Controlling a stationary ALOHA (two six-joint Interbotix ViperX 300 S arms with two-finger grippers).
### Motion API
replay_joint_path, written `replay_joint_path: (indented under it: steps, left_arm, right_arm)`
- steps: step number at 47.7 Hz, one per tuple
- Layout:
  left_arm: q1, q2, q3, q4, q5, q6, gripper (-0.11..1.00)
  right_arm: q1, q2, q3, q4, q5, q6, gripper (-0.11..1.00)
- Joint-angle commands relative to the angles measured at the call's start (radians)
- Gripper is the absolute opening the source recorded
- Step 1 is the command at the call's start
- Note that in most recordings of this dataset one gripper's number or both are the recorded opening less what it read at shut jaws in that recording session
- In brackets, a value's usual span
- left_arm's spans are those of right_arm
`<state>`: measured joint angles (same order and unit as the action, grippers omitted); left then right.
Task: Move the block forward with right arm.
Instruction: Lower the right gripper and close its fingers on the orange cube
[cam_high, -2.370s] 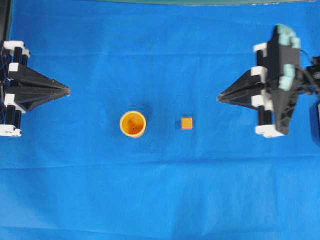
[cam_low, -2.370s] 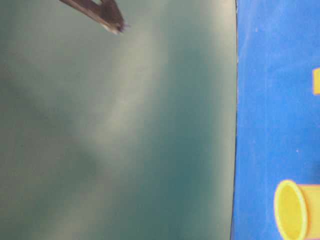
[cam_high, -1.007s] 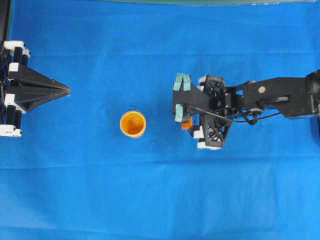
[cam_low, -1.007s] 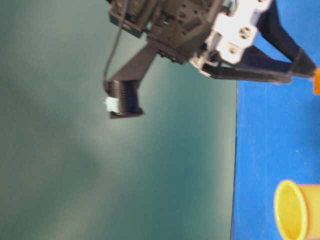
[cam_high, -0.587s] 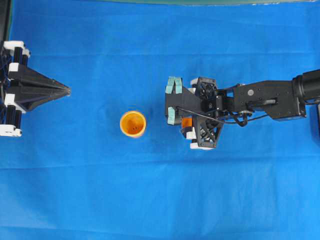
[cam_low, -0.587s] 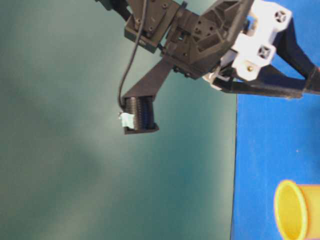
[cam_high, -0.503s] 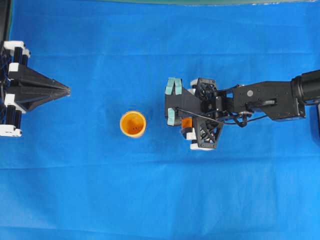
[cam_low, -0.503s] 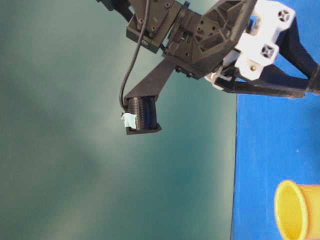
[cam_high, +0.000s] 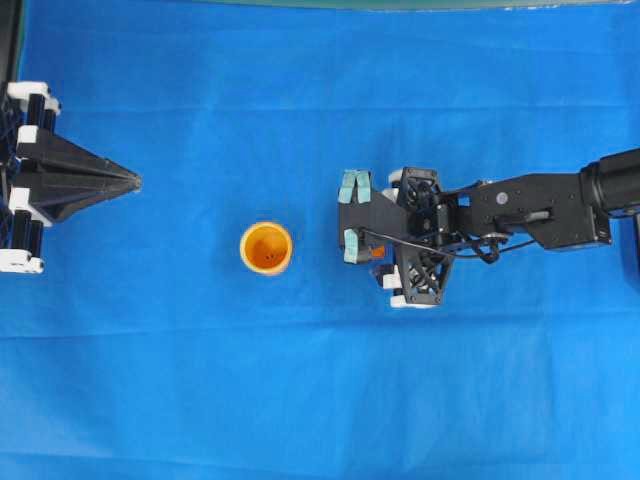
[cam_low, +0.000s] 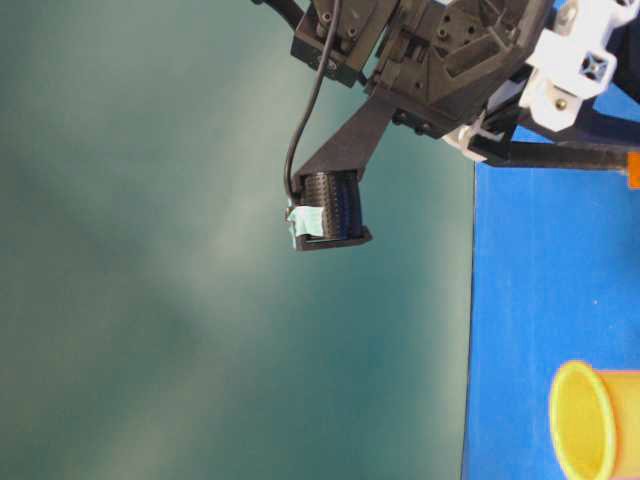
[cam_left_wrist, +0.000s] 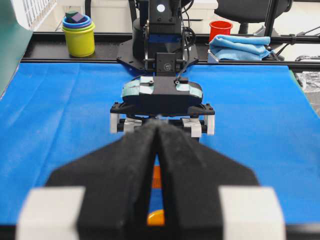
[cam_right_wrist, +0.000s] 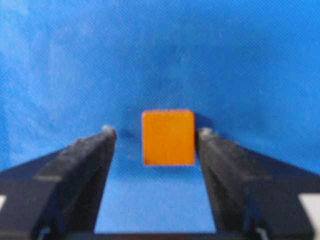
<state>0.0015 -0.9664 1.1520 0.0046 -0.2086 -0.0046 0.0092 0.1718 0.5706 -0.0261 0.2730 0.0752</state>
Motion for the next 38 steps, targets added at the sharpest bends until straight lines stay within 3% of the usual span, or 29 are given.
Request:
replay_joint_path:
  steps: [1,8,16,25,38]
  left_arm:
    - [-0.002,0.008,-0.028,0.003,-0.005,-0.002,0.01]
    - [-0.002,0.008,-0.028,0.003,-0.003,-0.002,0.01]
    - [-0.002,0.008,-0.028,0.003,-0.005,-0.002,0.01]
    - [-0.002,0.006,-0.028,0.003,-0.003,-0.002,0.01]
    - [0.0,0.008,-0.028,0.003,-0.003,-0.002,0.01]
  right_arm:
    - [0.003,-0.014,-0.008,0.003,-0.012,0.003,0.64]
    - [0.005,-0.014,-0.008,0.002,-0.008,0.003,0.57]
    - [0.006,-0.015,-0.014,0.003,-0.008,0.006,0.41]
    - [0.023,-0.057,-0.048,0.003,0.026,0.008,0.41]
    - [0.04,-0.207,-0.137,0.003,0.215,0.006,0.41]
